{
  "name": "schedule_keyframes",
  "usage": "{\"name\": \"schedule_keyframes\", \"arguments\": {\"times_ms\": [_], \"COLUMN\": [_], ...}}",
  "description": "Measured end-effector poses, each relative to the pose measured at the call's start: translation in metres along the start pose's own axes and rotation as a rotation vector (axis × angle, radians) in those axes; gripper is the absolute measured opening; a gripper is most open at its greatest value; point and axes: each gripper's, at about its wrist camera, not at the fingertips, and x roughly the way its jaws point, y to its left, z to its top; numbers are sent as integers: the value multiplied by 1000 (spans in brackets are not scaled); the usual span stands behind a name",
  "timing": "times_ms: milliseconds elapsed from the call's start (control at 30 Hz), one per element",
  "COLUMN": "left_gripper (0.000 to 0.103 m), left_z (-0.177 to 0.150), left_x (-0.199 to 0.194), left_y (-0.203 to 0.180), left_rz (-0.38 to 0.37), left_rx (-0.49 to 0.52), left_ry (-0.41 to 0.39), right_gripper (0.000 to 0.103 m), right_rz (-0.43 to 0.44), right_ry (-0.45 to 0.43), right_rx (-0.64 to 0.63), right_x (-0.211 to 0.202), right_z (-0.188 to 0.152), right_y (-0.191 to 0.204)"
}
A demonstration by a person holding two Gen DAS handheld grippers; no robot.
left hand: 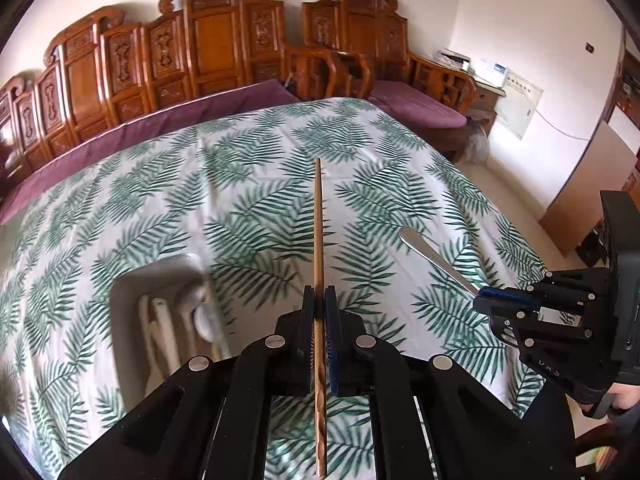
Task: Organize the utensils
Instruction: 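Carry the chopstick into the tray and open the left gripper while the right gripper carries the fork over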
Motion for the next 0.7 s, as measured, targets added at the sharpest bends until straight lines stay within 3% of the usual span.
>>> {"name": "schedule_keyframes", "arguments": {"times_ms": [700], "left_gripper": [4], "left_z": [-49], "left_x": [-11], "left_y": [99], "left_rz": [100], "left_rx": [-134], "left_ry": [46], "right_gripper": [7], "right_rz": [66], "right_ry": [-2], "right_rx": [-123], "right_x": [15], "right_z": [32], "right_y": [86]}}
